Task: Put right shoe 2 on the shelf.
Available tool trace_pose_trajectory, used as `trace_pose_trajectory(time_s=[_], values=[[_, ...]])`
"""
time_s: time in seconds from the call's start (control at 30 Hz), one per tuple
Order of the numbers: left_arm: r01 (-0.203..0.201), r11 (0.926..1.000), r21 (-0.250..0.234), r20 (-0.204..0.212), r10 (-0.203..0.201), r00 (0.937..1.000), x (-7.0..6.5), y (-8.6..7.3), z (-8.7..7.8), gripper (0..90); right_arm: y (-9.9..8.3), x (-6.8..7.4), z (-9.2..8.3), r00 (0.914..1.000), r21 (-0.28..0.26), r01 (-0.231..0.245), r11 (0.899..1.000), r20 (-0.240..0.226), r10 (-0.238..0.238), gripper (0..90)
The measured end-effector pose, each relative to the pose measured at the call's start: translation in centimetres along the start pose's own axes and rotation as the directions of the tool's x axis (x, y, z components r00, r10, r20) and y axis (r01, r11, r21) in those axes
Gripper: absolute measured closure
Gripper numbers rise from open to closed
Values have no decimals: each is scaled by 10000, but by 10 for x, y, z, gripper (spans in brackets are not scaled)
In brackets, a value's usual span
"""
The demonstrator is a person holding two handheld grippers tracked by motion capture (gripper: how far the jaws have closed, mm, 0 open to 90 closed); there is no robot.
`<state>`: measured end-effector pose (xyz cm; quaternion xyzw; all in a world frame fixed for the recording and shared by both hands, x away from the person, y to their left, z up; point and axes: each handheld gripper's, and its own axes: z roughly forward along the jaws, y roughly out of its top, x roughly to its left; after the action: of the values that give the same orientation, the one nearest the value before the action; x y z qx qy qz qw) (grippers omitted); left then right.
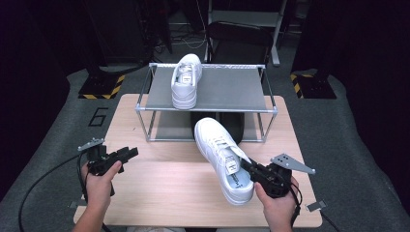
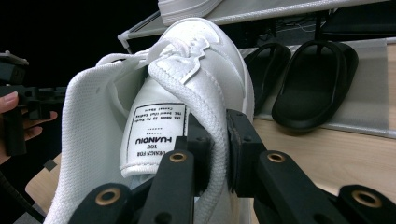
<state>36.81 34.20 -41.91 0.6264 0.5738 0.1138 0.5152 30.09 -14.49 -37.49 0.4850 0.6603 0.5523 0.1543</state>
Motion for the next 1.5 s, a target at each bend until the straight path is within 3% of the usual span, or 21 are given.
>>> trace_pose_trajectory(time_s=[0.9,1.1,1.13,1.17,1.23,1.33,1.4,1.5], values=[[89,9999,141,12,-90,10000,-2,-2,4,487,27,-16,-26,9991,-537,-174,9984,378,195,808],[167,9998,51,11,-167,9999,-1,-2,3,487,37,-19,-21,9986,-524,-183,9985,477,208,808],[-83,9999,82,19,83,10000,1,-2,2,487,43,-20,-17,9981,-506,-218,9985,556,246,807],[124,9999,19,26,-124,9999,0,-2,2,487,45,-20,-15,9981,-509,-229,9984,556,257,807],[18,10000,15,57,-18,10000,1,-2,2,487,49,-21,-12,9979,-511,-188,9985,610,219,808],[267,9996,48,63,-267,9996,0,-2,0,487,58,-24,-3,9969,-496,-196,9986,756,233,808],[41,10000,21,58,-41,10000,2,-2,-1,487,64,-26,3,9959,-477,-191,9987,869,232,808],[278,9996,2,23,-278,9996,3,-3,-2,487,76,-29,13,9939,-437,-98,9990,1090,145,808]])
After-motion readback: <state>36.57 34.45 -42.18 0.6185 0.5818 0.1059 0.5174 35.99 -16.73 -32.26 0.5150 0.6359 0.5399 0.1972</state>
